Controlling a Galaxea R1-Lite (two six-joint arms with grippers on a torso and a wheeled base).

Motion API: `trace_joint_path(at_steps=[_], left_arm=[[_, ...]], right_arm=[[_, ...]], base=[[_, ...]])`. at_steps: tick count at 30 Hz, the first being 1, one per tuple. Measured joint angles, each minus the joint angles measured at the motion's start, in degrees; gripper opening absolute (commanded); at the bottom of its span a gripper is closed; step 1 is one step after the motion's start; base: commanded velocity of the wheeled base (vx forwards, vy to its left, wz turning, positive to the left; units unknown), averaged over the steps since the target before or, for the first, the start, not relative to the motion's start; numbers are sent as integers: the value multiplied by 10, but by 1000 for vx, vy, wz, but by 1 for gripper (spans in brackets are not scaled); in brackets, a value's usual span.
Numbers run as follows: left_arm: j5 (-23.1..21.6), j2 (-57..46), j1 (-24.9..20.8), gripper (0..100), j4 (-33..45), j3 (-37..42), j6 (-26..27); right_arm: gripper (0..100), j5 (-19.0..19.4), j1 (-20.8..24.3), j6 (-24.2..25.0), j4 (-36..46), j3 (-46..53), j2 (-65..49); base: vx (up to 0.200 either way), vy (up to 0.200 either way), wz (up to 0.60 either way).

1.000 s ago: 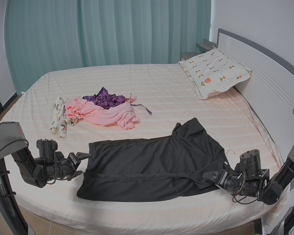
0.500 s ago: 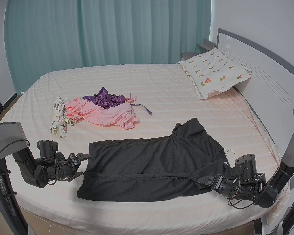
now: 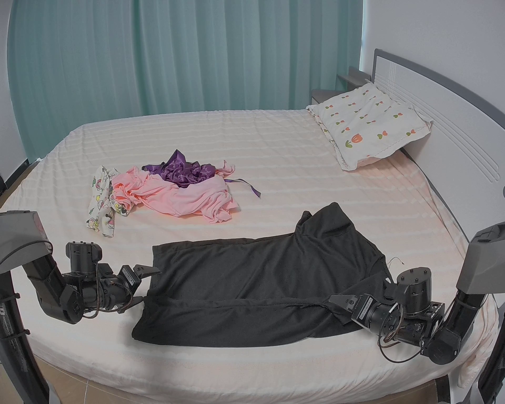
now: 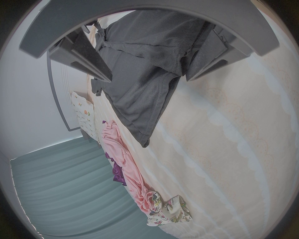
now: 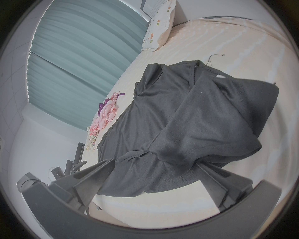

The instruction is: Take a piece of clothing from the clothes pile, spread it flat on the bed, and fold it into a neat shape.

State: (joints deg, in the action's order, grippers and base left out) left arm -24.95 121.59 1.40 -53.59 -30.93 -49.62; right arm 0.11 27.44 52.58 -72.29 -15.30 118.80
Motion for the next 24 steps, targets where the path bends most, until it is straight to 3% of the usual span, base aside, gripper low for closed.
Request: trace_joint_path(at_steps=[11,17,24], left_arm=[[0,3,0,100,0,-3,1],[1,4,0,100,0,-4,1],[1,4,0,100,0,-4,1]], right_arm=[[100,7,26,-2,-49,48,17],[100,42,43,-1,-55,73,-3],[100,42,29,-2,-56,75,-28]], base=[[0,0,0],[0,0,0],[0,0,0]])
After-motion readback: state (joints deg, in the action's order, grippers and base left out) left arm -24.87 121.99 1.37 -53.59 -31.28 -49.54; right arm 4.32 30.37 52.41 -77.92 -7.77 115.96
